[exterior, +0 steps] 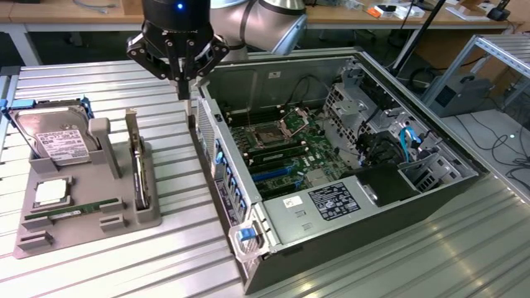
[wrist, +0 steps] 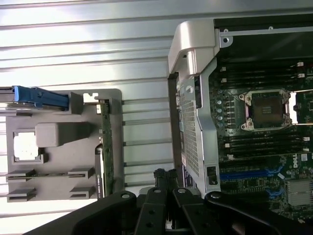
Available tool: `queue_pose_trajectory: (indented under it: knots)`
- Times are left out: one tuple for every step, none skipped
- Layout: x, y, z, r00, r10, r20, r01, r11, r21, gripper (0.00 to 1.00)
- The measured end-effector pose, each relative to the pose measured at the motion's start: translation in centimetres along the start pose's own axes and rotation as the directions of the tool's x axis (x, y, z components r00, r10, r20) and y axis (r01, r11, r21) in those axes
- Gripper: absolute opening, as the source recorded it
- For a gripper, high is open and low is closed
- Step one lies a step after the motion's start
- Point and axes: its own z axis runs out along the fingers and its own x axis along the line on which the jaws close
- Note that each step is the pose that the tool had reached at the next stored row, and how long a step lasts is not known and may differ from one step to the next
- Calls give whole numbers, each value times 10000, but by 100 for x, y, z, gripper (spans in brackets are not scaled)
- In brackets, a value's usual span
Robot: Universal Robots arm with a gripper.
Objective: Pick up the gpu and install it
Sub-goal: 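Reach for the gpu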
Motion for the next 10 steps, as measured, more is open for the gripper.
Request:
queue_pose_trajectory:
  knots:
    - [7,0,0,10000,0,-1,0,10000,0,13]
    - [12,-1,-1,10000,0,-1,0,10000,1,13]
    - [25,-2,-1,10000,0,-1,0,10000,0,13]
    - [37,-3,-1,10000,0,-1,0,10000,0,13]
    - [52,-4,-2,10000,0,0,0,10000,1,13]
    - [62,-5,-2,10000,0,-1,0,10000,1,13]
    - [73,-6,-2,10000,-1,0,1,10000,1,13]
    - [87,-7,-2,10000,0,0,0,10000,0,13]
    - [96,-7,-3,10000,0,0,0,10000,1,13]
    - [101,-8,-3,10000,0,0,0,10000,0,13]
